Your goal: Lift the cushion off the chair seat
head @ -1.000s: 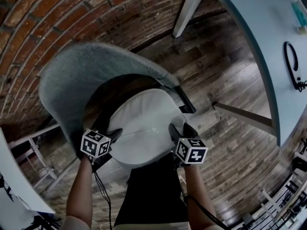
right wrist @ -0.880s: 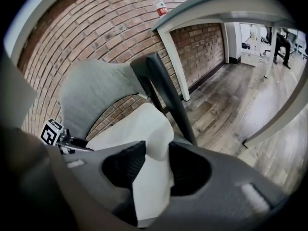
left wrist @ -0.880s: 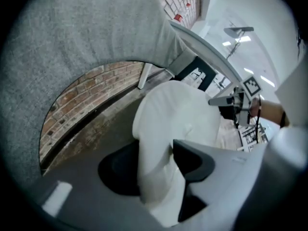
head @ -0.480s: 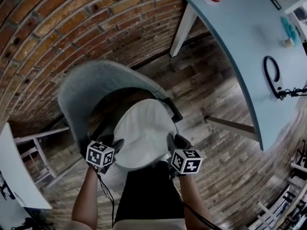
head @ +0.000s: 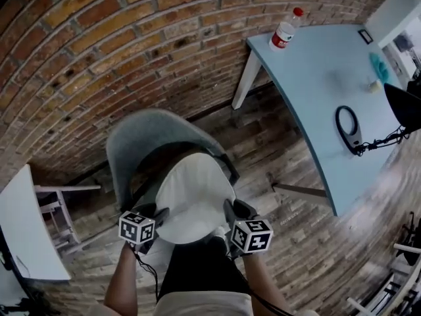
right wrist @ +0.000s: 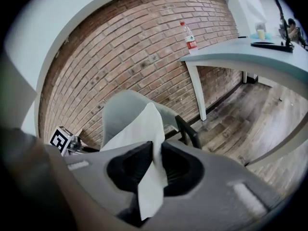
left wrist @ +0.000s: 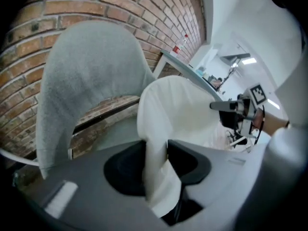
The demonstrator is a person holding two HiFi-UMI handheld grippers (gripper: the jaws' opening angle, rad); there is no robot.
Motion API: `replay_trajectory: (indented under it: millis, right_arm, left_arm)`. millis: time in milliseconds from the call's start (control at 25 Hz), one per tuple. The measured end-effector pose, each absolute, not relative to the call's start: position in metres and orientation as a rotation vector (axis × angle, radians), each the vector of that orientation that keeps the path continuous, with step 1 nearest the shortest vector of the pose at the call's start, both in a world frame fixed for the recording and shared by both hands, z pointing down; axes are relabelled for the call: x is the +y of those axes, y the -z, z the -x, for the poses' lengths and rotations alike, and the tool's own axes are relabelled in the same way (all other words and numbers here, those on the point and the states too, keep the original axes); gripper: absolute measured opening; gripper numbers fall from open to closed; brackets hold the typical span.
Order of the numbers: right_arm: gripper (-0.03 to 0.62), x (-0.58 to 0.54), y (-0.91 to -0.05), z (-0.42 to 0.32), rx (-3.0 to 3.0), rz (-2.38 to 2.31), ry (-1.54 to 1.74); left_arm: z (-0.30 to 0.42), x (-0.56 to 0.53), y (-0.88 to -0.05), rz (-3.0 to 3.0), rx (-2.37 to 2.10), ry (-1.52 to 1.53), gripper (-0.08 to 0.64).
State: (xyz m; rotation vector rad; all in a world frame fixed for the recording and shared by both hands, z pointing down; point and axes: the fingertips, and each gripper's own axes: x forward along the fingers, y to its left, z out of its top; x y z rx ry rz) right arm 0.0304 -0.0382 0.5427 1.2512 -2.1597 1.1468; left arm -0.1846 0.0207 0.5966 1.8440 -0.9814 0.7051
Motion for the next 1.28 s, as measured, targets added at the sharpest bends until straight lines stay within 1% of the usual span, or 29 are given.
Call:
replay_trajectory:
  millis: [480, 760, 1000, 1280]
  right_arm:
    - [0.057, -0.059, -0.396, -0.025, -2.338, -1.239, -0.972]
    - [0.055, -0.066, -0.326, -0.008, -2.43, -1.207, -0.85]
    - [0.055, -0.074, -0.281, 0.001, -2.482, -1.201, -0.765]
    - [0.054, -0.079, -0.257, 0.006, -2.52, -1.222, -0.722]
  left_arm:
    - [0.188, 0.009, -0.467, -1.969, -1.054, -0.592, 0.135]
    - [0.197, 0.008, -0.397, -2.046, -1.111, -0.537, 0.135]
    - [0.202, 0.004, -0.358, -2.092, -1.153, -0.501, 0.135]
    - [0.216, -0.004, -0.329, -2.139, -1.188, -0.477, 0.135]
